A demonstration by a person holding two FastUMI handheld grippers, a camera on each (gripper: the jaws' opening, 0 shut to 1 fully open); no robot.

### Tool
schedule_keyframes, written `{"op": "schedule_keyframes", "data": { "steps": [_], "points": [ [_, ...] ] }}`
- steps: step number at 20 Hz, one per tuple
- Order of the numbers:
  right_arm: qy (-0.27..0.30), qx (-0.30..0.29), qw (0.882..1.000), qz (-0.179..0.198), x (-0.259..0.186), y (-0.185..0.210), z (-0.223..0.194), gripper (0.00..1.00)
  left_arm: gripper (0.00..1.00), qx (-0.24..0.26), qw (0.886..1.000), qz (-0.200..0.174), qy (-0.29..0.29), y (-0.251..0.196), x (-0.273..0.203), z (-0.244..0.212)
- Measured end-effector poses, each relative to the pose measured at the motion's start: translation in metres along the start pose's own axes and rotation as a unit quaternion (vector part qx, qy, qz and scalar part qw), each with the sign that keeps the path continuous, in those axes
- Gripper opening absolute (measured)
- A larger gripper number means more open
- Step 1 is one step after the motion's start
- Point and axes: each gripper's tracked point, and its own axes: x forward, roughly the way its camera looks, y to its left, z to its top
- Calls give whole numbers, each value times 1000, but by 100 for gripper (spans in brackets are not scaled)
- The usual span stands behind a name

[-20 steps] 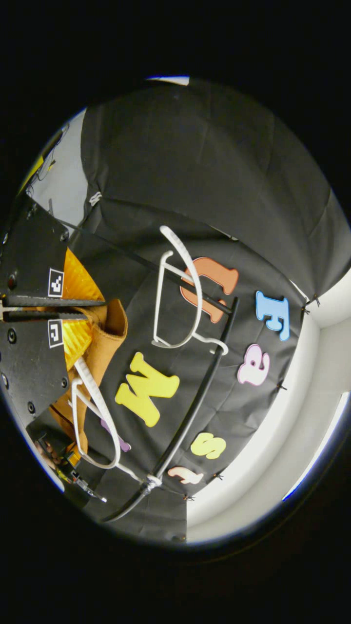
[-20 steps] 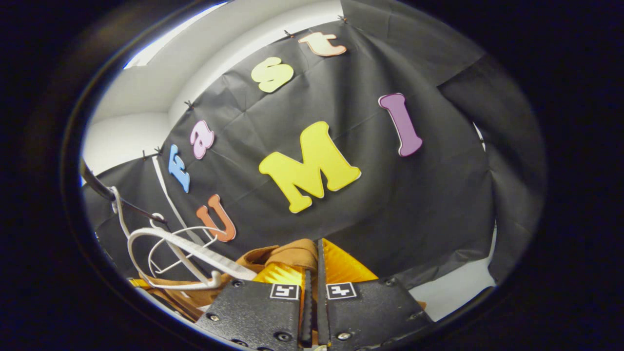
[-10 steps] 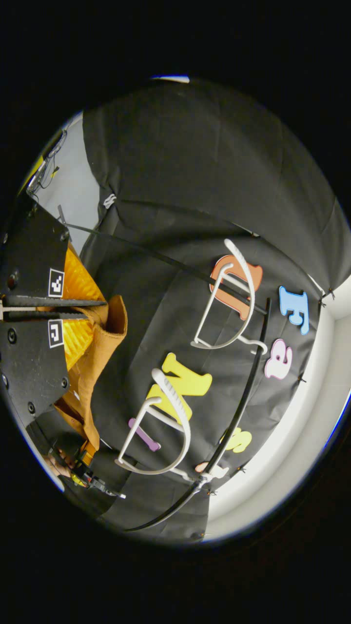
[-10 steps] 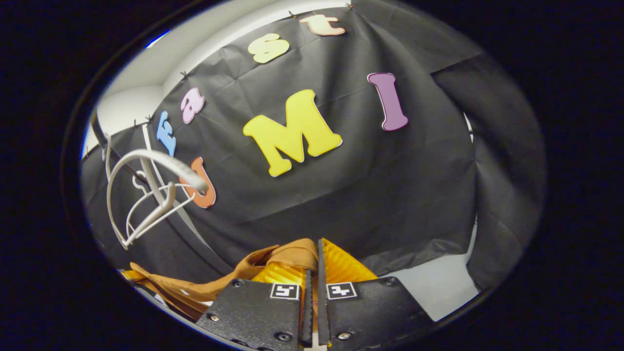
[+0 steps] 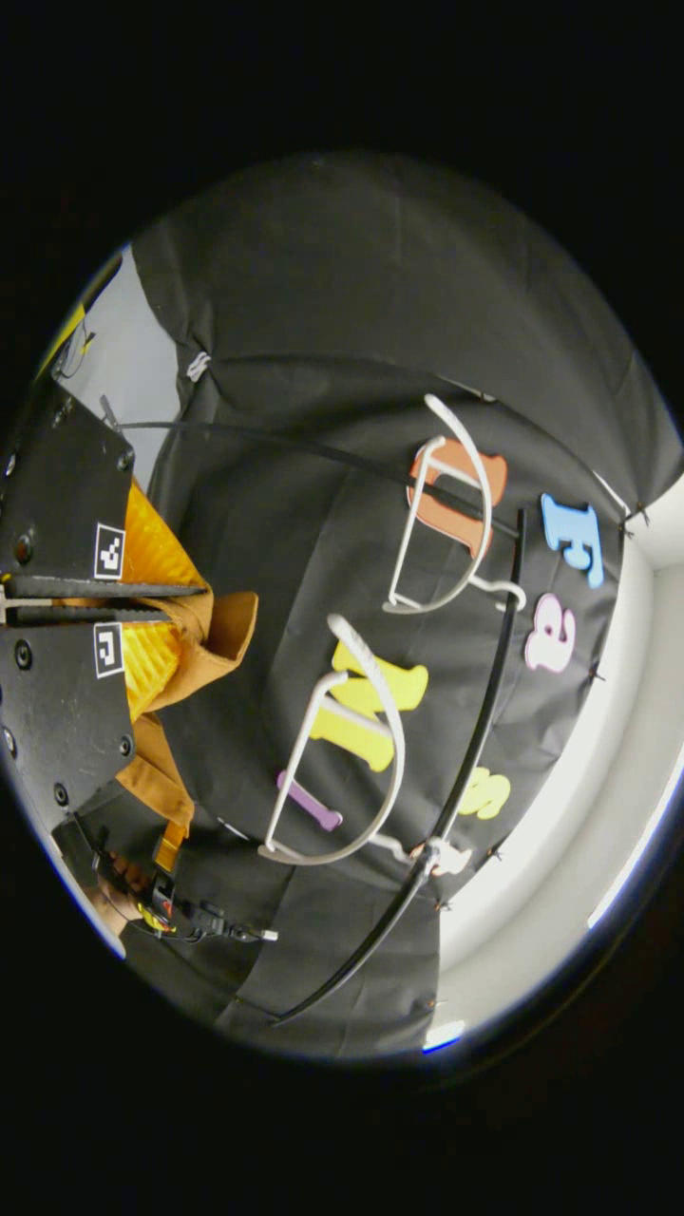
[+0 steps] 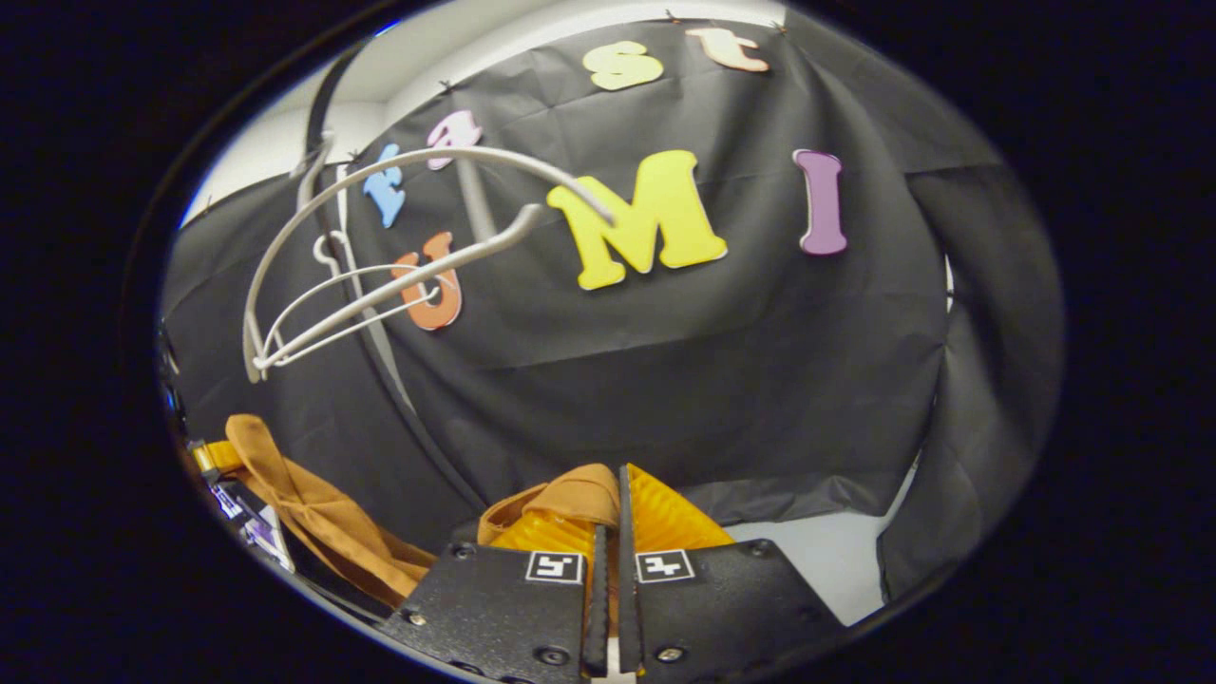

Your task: Grasp the clothes on the hanger with both hands and then place them into the laundry hamper below.

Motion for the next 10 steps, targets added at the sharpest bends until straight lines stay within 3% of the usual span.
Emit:
{"op": "schedule_keyframes", "data": {
  "steps": [2, 3, 4, 10],
  "points": [
    [-3, -3, 1000, 10, -15, 22, 1, 7, 3, 10, 1000, -26, 4, -21, -4, -2],
    [-4, -1, 1000, 19, -21, 35, 3, 7, 9, 16, 999, -46, 5, -33, -3, -2],
    [-7, 1, 1000, 26, -28, 47, 4, 7, 3, 20, 998, -61, 8, -43, -4, -1],
    [-21, -22, 999, 41, -64, 112, 4, 7, 3, 31, 987, -153, 22, -95, -11, 5]
  ]
}}
